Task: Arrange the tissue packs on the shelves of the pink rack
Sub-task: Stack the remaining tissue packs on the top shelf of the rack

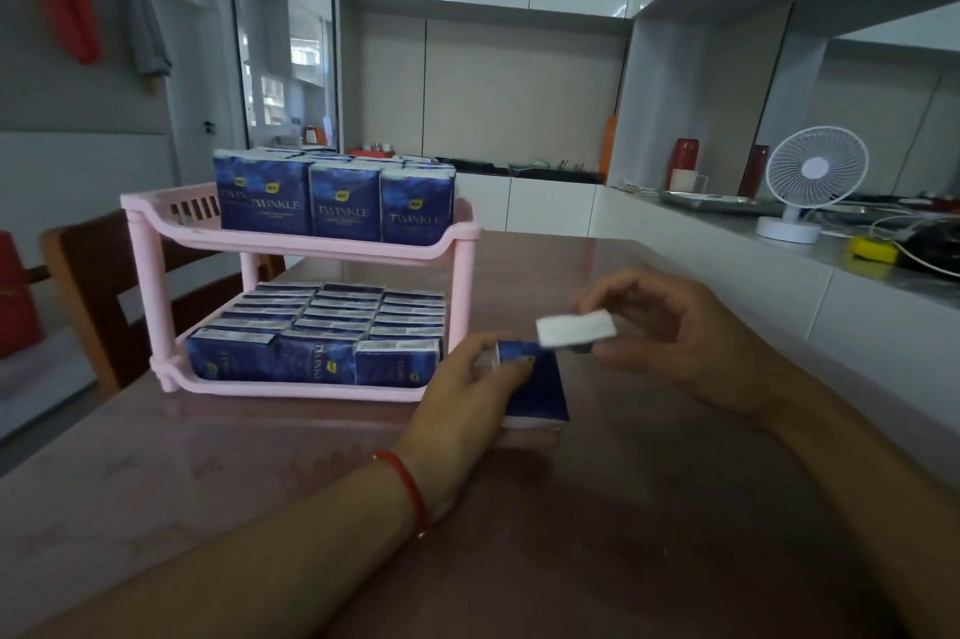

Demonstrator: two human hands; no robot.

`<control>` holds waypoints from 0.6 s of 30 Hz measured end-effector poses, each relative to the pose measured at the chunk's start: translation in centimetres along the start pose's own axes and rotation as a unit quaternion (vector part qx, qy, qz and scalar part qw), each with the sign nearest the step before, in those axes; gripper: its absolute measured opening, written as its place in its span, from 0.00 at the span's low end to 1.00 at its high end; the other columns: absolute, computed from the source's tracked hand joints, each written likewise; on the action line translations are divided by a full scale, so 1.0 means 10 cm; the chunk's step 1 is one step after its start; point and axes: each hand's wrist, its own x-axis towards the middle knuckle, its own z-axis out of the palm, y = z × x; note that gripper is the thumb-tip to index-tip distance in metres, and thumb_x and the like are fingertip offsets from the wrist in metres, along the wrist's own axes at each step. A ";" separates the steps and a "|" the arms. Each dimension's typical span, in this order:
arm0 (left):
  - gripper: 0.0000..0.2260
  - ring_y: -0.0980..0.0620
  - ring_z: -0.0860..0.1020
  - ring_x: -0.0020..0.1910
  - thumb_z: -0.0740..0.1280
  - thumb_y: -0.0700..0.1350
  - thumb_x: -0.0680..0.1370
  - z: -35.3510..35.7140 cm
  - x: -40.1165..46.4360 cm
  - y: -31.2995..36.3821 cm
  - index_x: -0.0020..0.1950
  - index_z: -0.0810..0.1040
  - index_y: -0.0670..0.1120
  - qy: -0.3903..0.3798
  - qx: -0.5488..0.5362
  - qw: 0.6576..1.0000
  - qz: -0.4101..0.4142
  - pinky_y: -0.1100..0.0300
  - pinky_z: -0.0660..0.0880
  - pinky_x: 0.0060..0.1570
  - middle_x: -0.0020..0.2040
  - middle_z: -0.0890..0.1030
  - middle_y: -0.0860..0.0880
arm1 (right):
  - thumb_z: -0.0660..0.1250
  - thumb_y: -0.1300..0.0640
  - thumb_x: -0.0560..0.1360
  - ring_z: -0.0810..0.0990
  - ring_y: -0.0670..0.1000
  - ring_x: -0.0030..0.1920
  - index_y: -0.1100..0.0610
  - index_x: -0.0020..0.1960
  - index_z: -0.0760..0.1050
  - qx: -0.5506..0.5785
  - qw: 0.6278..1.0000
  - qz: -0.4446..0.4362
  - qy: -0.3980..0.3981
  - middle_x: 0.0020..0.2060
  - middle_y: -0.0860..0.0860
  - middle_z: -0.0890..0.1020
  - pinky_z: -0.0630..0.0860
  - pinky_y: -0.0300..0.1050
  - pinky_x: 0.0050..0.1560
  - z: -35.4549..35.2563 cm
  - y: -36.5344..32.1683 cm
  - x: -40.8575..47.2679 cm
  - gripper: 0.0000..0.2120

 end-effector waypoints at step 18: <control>0.30 0.48 0.83 0.56 0.76 0.30 0.69 -0.07 -0.04 -0.06 0.66 0.70 0.47 -0.069 0.141 0.981 0.111 0.45 0.80 0.57 0.59 0.83 0.46 | 0.75 0.56 0.74 0.83 0.50 0.56 0.49 0.60 0.78 -0.029 0.995 0.076 -0.050 0.57 0.48 0.83 0.81 0.58 0.57 0.09 0.23 0.02 0.16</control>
